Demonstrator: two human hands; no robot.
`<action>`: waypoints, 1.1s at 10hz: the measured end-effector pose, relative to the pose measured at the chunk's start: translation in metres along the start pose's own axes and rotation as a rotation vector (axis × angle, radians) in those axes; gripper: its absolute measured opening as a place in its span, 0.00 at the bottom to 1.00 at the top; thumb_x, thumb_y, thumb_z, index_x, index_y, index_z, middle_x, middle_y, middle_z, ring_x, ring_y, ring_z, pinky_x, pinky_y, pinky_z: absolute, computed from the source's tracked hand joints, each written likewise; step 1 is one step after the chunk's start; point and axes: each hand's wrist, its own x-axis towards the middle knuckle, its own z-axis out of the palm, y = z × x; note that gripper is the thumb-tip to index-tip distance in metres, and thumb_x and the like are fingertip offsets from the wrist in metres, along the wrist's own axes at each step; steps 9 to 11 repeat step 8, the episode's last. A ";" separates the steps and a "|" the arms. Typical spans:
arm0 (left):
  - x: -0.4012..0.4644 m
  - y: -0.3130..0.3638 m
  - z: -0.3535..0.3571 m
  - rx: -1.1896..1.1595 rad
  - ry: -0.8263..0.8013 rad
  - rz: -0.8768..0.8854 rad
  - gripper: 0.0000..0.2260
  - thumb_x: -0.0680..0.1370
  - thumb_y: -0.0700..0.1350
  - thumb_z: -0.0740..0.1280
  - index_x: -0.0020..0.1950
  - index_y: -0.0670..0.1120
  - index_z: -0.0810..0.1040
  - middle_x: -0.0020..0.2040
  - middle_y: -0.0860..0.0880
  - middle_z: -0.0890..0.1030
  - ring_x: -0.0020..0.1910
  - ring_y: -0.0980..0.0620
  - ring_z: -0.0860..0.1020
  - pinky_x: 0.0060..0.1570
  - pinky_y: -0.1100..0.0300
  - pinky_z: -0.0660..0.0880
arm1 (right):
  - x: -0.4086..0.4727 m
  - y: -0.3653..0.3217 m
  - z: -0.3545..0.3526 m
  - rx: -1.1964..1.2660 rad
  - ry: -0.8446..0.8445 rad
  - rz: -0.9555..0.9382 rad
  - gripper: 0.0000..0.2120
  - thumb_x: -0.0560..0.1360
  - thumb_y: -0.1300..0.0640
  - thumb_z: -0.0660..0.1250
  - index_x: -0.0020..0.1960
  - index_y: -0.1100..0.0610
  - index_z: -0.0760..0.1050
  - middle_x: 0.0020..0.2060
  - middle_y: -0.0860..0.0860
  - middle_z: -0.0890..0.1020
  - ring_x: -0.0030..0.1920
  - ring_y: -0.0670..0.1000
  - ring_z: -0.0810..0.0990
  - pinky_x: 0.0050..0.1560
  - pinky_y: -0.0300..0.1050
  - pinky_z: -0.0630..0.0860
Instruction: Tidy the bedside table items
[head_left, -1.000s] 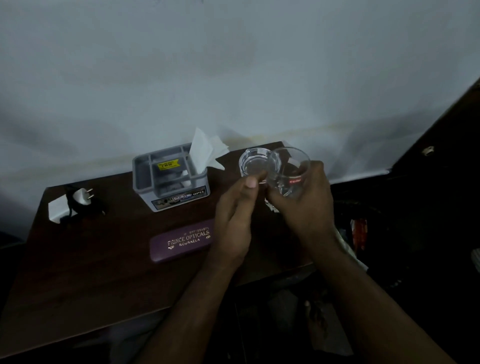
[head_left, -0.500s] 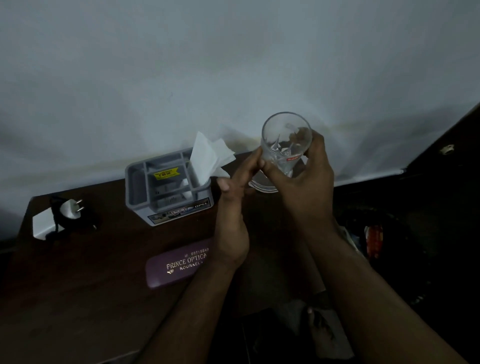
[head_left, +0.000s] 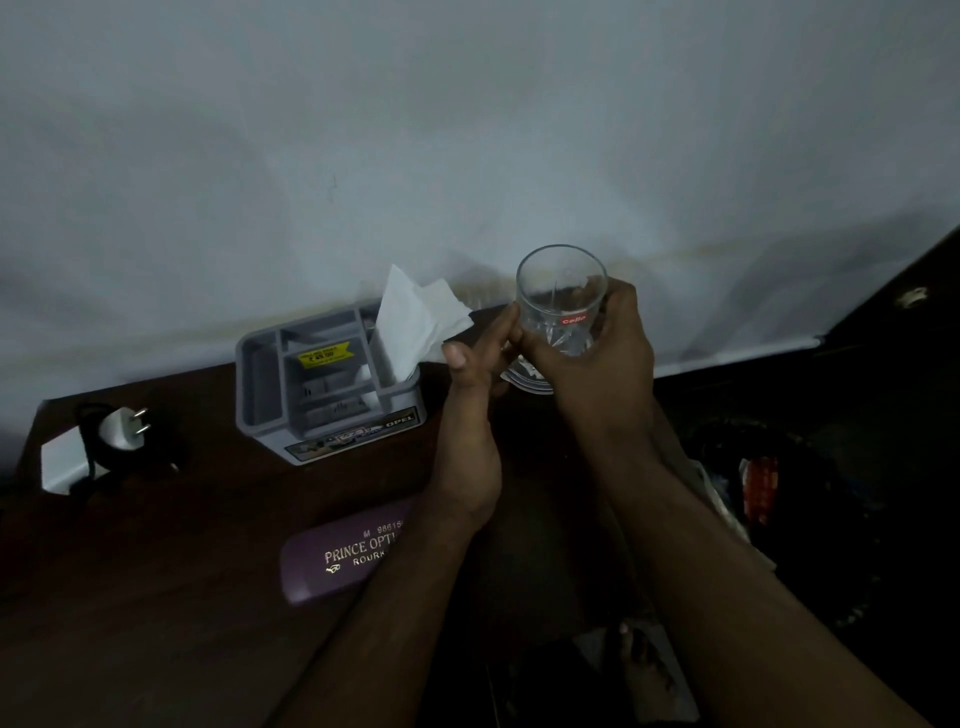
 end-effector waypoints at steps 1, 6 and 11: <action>0.001 0.000 0.000 0.013 0.017 -0.003 0.37 0.77 0.64 0.38 0.78 0.50 0.70 0.74 0.53 0.75 0.73 0.60 0.72 0.74 0.57 0.64 | 0.001 0.002 -0.002 -0.011 -0.020 0.007 0.32 0.64 0.48 0.83 0.62 0.52 0.72 0.54 0.45 0.83 0.54 0.45 0.83 0.54 0.51 0.82; 0.000 0.004 0.000 0.018 0.054 0.040 0.37 0.79 0.66 0.41 0.75 0.48 0.73 0.70 0.51 0.78 0.71 0.57 0.74 0.75 0.53 0.66 | -0.003 0.001 -0.002 -0.108 -0.078 -0.050 0.43 0.66 0.46 0.81 0.74 0.56 0.65 0.65 0.51 0.74 0.65 0.50 0.75 0.65 0.50 0.76; -0.014 0.023 -0.008 0.109 0.045 0.295 0.43 0.76 0.75 0.50 0.71 0.41 0.75 0.67 0.43 0.80 0.70 0.47 0.76 0.72 0.41 0.70 | -0.010 -0.012 -0.011 -0.110 0.025 -0.138 0.48 0.71 0.37 0.75 0.79 0.59 0.57 0.73 0.55 0.64 0.74 0.54 0.67 0.69 0.57 0.74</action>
